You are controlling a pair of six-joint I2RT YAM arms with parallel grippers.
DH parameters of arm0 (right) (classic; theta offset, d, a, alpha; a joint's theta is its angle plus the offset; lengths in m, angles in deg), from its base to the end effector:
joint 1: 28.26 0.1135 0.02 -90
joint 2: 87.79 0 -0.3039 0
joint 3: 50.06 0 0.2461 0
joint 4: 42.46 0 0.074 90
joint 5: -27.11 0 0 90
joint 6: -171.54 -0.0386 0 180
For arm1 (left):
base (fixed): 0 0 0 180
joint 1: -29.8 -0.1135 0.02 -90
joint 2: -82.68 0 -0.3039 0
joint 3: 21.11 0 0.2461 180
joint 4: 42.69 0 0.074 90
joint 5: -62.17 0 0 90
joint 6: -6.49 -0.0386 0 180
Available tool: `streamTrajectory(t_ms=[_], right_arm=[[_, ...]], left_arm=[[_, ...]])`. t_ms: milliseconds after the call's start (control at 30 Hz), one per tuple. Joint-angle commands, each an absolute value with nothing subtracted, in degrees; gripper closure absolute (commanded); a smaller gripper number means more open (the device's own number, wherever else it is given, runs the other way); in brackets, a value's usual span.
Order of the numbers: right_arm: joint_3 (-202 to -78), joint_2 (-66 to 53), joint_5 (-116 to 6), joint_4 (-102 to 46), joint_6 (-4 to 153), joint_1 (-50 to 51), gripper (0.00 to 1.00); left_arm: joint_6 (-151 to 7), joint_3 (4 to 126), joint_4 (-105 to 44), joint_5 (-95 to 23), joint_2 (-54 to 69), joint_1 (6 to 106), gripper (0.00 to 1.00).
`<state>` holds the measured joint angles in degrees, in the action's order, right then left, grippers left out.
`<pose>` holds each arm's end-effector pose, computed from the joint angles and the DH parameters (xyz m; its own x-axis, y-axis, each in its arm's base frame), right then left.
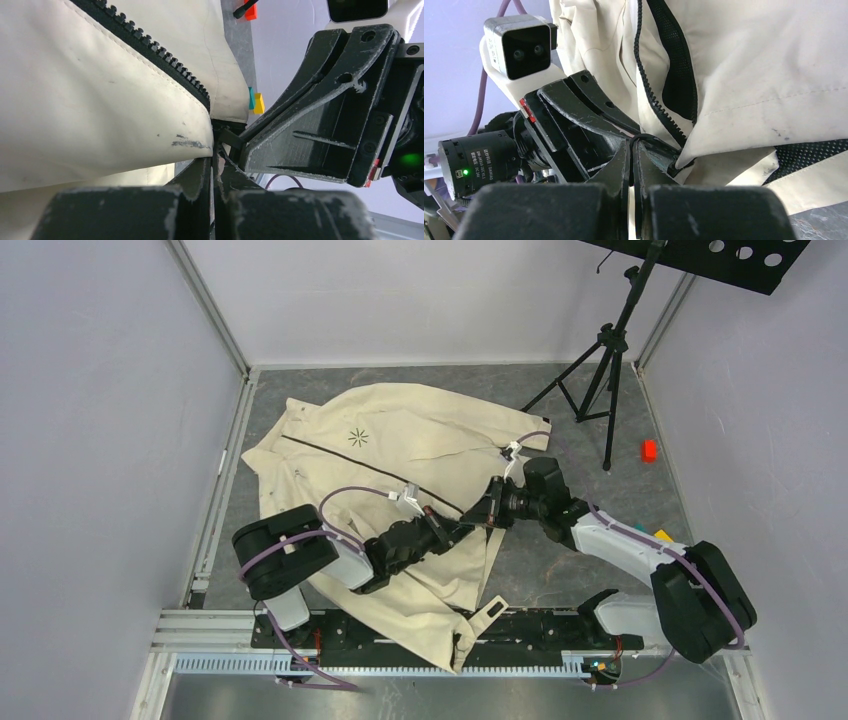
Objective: Zip up the jacket
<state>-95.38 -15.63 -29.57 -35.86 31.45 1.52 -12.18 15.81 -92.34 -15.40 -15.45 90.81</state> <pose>0.1936 0.1352 0.2331 -0.9304 0.2061 -0.3032 -0.1547 0.5292 0.8343 0.1483 -0.2504 0.1763 -0.7435 -0.5670 -0.3545 0.1487 0.3766 -0.9144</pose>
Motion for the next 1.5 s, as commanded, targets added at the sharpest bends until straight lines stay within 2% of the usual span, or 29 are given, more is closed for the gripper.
streamTrajectory(t_ms=[0,67,167,533,767,967,1133,1267,1367,1467], right_arm=[[-98.20,-17.12,-31.06,-41.81,29.95,1.81,1.00],[-96.89,-18.00,-30.76,-43.09,28.87,1.72,1.00],[-95.23,-19.64,-30.78,-45.33,27.27,1.71,1.00],[-93.40,-23.05,-33.09,-45.60,25.73,1.44,1.00],[-92.35,-23.97,-33.47,-45.95,25.03,1.44,1.00],[-92.83,-23.51,-32.76,-45.90,26.99,1.44,1.00],[-96.84,-20.81,-30.15,-40.57,37.66,1.46,1.00],[-99.37,-19.33,-30.98,-34.98,45.85,1.43,0.98],[-100.86,-18.40,-30.81,-32.00,50.12,1.53,0.95],[-101.24,-18.37,-30.49,-30.93,52.86,1.54,0.94]], left_arm=[[-12.78,14.93,-98.42,-15.96,-12.45,92.16,0.98],[-11.45,14.46,-99.23,-16.03,-12.27,92.20,0.96],[-9.32,14.06,-100.70,-16.33,-12.50,92.18,0.87],[-1.78,11.68,-110.26,-16.37,-16.02,92.11,0.71],[-0.89,11.54,-109.84,-15.09,-16.10,92.11,0.71],[-1.05,5.71,-111.47,-13.18,-14.79,92.07,0.60],[-8.01,1.24,-99.06,-12.19,-3.60,91.89,0.36],[-14.83,6.38,-69.95,-14.35,13.48,89.73,0.26],[-15.47,14.96,-47.42,-18.35,20.99,85.81,0.24],[-8.18,19.22,-36.67,-23.35,23.17,81.39,0.31]])
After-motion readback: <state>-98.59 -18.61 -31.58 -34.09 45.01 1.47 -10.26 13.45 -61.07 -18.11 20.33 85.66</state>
